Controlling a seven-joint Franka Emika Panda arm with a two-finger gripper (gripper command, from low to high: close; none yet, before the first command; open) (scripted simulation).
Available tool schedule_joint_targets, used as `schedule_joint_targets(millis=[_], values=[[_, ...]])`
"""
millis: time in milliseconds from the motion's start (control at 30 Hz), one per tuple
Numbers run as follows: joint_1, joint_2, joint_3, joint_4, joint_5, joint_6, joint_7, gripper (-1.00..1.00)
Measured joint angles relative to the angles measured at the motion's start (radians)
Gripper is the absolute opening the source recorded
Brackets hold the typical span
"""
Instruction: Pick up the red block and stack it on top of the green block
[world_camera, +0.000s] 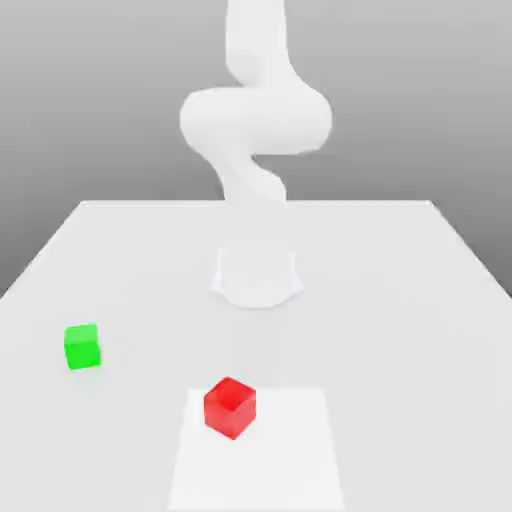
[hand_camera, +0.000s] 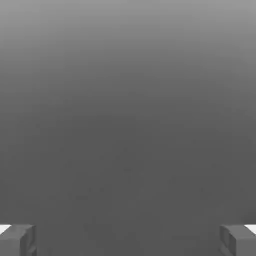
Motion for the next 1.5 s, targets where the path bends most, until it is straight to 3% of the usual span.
schedule_joint_targets(millis=[400, 600, 967, 1000, 1233, 1500], values=[[-0.169, 0.437, 0.105, -0.296, -0.084, 0.273, 0.341, 0.0], [-0.189, 0.676, 0.097, -0.454, 0.008, 0.438, 0.431, 0.0], [-0.142, 0.942, 0.025, -0.437, -0.074, 0.661, 0.51, 0.0], [-0.136, 0.956, 0.018, -0.436, -0.079, 0.672, 0.513, -1.0], [-0.138, 0.953, 0.02, -0.436, -0.081, 0.671, 0.515, -1.0], [-0.161, 0.775, 0.066, -0.458, 0.007, 0.52, 0.454, -1.0]])
